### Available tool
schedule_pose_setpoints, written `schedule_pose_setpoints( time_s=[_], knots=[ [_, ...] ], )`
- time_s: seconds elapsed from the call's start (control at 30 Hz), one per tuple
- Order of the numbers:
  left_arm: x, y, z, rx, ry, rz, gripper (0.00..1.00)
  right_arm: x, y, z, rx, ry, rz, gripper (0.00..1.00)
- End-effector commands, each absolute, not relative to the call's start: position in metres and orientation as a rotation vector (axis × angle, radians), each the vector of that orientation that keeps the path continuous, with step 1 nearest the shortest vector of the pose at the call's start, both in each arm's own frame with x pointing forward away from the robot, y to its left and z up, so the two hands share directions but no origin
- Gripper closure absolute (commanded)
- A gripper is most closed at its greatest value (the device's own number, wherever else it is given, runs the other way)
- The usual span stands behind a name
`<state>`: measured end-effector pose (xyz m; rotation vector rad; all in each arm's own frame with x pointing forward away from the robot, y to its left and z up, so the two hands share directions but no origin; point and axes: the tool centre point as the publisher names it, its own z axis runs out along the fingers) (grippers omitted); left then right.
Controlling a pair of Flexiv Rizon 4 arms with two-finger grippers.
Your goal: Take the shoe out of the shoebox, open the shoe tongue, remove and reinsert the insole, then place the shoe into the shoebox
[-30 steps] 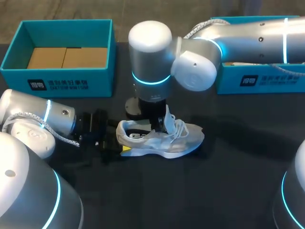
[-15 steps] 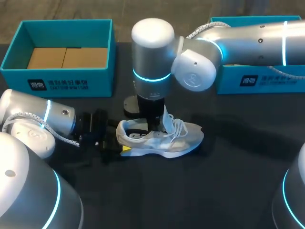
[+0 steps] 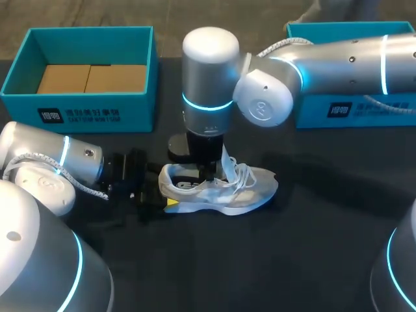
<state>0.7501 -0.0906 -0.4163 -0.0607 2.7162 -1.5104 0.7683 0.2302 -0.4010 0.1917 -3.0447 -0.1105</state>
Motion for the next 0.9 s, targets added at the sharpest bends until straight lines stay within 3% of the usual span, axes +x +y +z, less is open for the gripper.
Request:
schedule_pose_setpoints(
  time_s=[0.03, 0.2, 0.3, 0.37, 0.9],
  knots=[
    [0.750, -0.092, -0.418, -0.058, 2.719, -1.506, 1.00, 0.770, 0.238, -0.415, 0.195, -3.018, -0.117, 0.58],
    [0.750, -0.092, -0.418, -0.058, 2.719, -1.506, 1.00, 0.758, 0.239, -0.419, 0.166, -2.986, -0.132, 0.71],
    [0.750, -0.092, -0.418, -0.058, 2.719, -1.506, 1.00, 0.751, 0.237, -0.421, 0.138, -2.974, -0.142, 0.92],
    [0.750, -0.092, -0.418, -0.058, 2.719, -1.506, 1.00, 0.748, 0.236, -0.422, 0.128, -2.966, -0.147, 0.98],
    [0.750, -0.092, -0.418, -0.058, 2.719, -1.506, 1.00, 0.726, 0.204, -0.386, 0.059, -2.943, -0.170, 1.00]
  ],
)
